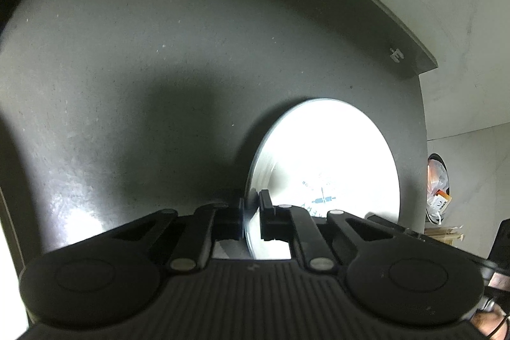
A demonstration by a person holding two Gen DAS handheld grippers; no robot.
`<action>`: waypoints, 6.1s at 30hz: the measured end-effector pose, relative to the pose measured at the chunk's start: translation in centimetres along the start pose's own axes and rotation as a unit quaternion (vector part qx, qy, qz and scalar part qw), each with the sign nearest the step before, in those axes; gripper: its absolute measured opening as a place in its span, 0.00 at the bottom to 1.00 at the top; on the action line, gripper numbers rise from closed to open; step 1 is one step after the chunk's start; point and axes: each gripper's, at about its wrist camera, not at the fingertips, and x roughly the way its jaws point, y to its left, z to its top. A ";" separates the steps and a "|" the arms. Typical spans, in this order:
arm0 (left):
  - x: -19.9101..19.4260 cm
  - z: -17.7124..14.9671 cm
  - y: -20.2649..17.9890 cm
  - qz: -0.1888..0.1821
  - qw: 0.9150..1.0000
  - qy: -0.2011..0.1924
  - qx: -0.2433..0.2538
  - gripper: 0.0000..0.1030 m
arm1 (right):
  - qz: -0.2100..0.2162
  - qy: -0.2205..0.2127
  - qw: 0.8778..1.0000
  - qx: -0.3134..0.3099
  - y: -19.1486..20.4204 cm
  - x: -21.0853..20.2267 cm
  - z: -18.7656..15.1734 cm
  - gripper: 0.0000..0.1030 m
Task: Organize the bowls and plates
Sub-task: 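Close the left gripper on the 'BAKERY' plate rim while the right gripper closes on it, then lift the 'BAKERY' plate with both grippers and carry it over the plate stack, then lower the 'BAKERY' plate onto the plate stack and open both grippers, then withdraw both grippers from the plate stack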
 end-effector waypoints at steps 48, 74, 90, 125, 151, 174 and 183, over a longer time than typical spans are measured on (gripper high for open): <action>-16.9 1.1 11.0 -0.057 0.993 -0.107 -0.006 0.07 | 0.036 -0.107 0.992 -0.062 19.1 -7.0 -0.7 0.08; -20.2 -2.7 22.6 -0.029 0.992 -0.104 -0.068 0.07 | 0.048 -0.047 0.993 -0.097 27.6 -1.9 -5.5 0.08; -17.5 -4.8 24.9 -0.012 0.995 -0.061 -0.072 0.08 | 0.008 -0.022 0.993 -0.113 28.2 0.9 -8.2 0.08; -19.0 -5.3 24.5 0.088 0.993 -0.056 -0.056 0.47 | -0.031 -0.018 0.984 -0.177 29.8 3.1 -10.8 0.09; -17.2 -6.2 27.3 0.124 0.987 -0.058 -0.085 0.53 | -0.023 0.013 0.985 -0.168 29.3 5.1 -10.9 0.25; -18.7 -6.5 27.3 0.111 0.990 -0.063 -0.056 0.53 | -0.048 -0.033 0.989 -0.136 30.4 3.6 -11.5 0.37; -20.3 -6.4 25.7 0.101 0.993 -0.053 -0.012 0.81 | -0.040 -0.083 0.989 -0.117 31.7 0.1 -12.5 0.75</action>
